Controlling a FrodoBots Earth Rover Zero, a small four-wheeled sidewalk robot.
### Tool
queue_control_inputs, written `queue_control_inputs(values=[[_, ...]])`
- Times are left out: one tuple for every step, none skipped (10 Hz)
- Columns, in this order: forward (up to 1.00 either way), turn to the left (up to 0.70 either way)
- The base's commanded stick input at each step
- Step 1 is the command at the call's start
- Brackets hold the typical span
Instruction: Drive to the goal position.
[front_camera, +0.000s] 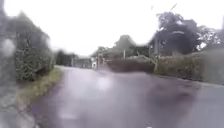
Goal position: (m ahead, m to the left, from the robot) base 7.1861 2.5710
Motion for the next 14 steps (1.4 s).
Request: queue_control_inputs(values=[[0.70,0.00],[0.70,0.00],[0.70,0.00],[0.70,0.00],[0.70,0.00],[0.70,0.00],[0.70,0.00],[0.70,0.00],[0.70,0.00],[0.70,0.00],[0.70,0.00],[0.70,0.00],[0.70,0.00],[0.70,0.00]])
